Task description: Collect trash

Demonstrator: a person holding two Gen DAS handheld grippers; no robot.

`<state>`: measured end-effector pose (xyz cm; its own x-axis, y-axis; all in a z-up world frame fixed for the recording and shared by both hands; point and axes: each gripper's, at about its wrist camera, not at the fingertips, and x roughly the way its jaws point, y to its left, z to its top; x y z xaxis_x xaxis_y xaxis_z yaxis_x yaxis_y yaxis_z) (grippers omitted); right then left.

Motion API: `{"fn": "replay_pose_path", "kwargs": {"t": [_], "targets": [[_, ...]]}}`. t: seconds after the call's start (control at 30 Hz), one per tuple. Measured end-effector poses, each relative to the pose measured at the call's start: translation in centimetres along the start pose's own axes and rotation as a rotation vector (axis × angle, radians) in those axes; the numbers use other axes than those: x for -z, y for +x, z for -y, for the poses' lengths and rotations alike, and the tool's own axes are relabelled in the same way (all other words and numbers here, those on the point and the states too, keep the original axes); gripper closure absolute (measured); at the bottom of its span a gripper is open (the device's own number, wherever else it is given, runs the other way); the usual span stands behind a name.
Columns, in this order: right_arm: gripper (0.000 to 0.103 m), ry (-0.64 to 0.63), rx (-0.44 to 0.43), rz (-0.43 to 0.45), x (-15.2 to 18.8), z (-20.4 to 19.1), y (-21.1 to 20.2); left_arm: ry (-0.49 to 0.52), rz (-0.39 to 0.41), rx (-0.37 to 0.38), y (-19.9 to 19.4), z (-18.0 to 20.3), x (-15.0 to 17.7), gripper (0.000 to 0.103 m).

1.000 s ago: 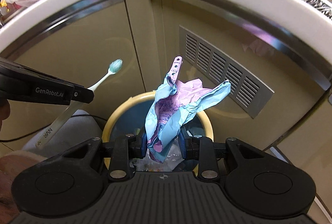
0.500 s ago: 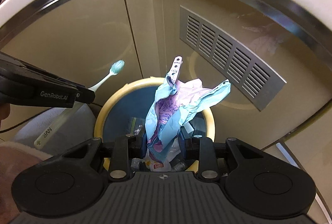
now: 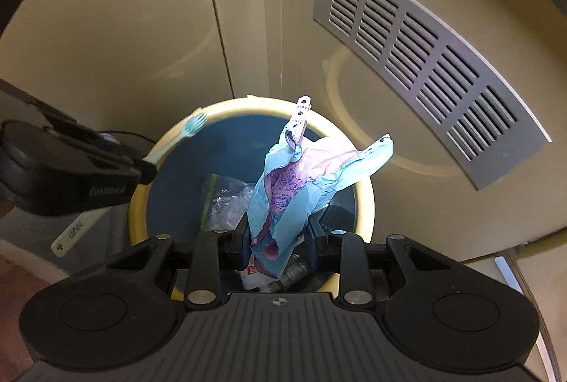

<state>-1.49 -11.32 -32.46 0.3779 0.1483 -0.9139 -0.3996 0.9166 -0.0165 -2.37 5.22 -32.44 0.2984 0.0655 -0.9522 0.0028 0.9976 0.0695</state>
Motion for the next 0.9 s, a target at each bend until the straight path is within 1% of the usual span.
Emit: {"fn": "replay_pose_path", "kwargs": {"t": [0.03,0.07,0.1,0.13,0.17,0.2,0.23,0.3,0.33,0.4,0.47,0.5,0.53,0.6,0.73,0.8,0.9], "targets": [[0.061,0.005,0.005,-0.004,0.0,0.1,0.4,0.002,-0.008,-0.002,0.4,-0.1,0.0,0.091],[0.059,0.012,0.008,-0.003,-0.1,0.2,0.7,-0.001,-0.017,-0.002,0.8,-0.2,0.0,0.091],[0.053,0.015,0.003,-0.002,-0.1,0.3,1.0,-0.006,-0.016,0.001,1.0,-0.3,0.0,0.082],[0.042,0.019,-0.003,-0.002,0.0,0.4,1.4,-0.009,-0.019,0.006,1.1,-0.3,-0.1,0.07],[0.036,0.026,-0.004,0.002,0.0,0.6,1.6,-0.013,-0.026,0.004,1.2,-0.4,-0.2,0.035],[0.027,0.032,0.0,0.006,0.0,0.7,1.6,-0.018,-0.031,-0.018,1.1,-0.3,-0.2,0.014],[0.024,0.043,0.016,0.012,0.0,1.0,1.5,-0.016,-0.013,-0.051,0.9,-0.4,-0.2,0.011],[0.02,0.058,0.02,0.022,0.2,1.3,1.0,0.005,0.042,-0.041,0.0,-0.6,-0.1,0.008],[0.018,0.058,0.028,0.03,0.4,1.4,0.6,0.007,0.047,-0.034,-0.4,-0.7,-0.1,0.006],[0.017,0.057,0.042,0.05,0.5,1.3,-0.6,0.008,0.063,-0.034,-1.5,-0.9,0.0,0.001],[0.015,0.063,0.051,0.076,0.6,1.3,-2.2,0.007,0.092,-0.046,-3.1,-0.9,0.2,0.0],[0.012,0.067,0.057,0.094,0.7,1.2,-3.1,0.007,0.103,-0.047,-4.0,-0.9,0.4,0.0],[0.009,0.071,0.06,0.112,0.7,1.1,-4.1,0.008,0.111,-0.04,-4.9,-0.9,0.6,0.0],[0.008,0.085,0.056,0.152,0.8,0.9,-6.1,0.005,0.139,-0.029,-7.0,-1.0,1.1,0.0],[0.0,0.128,0.032,0.218,1.5,0.8,-9.6,-0.019,0.208,-0.082,-10.8,-0.6,2.4,0.0],[0.0,0.127,0.037,0.24,1.9,0.6,-10.8,-0.03,0.228,-0.1,-12.1,-0.4,3.3,0.0],[0.0,0.114,0.046,0.258,2.9,0.2,-12.3,-0.036,0.26,-0.107,-13.9,-0.3,4.4,0.0]]}}
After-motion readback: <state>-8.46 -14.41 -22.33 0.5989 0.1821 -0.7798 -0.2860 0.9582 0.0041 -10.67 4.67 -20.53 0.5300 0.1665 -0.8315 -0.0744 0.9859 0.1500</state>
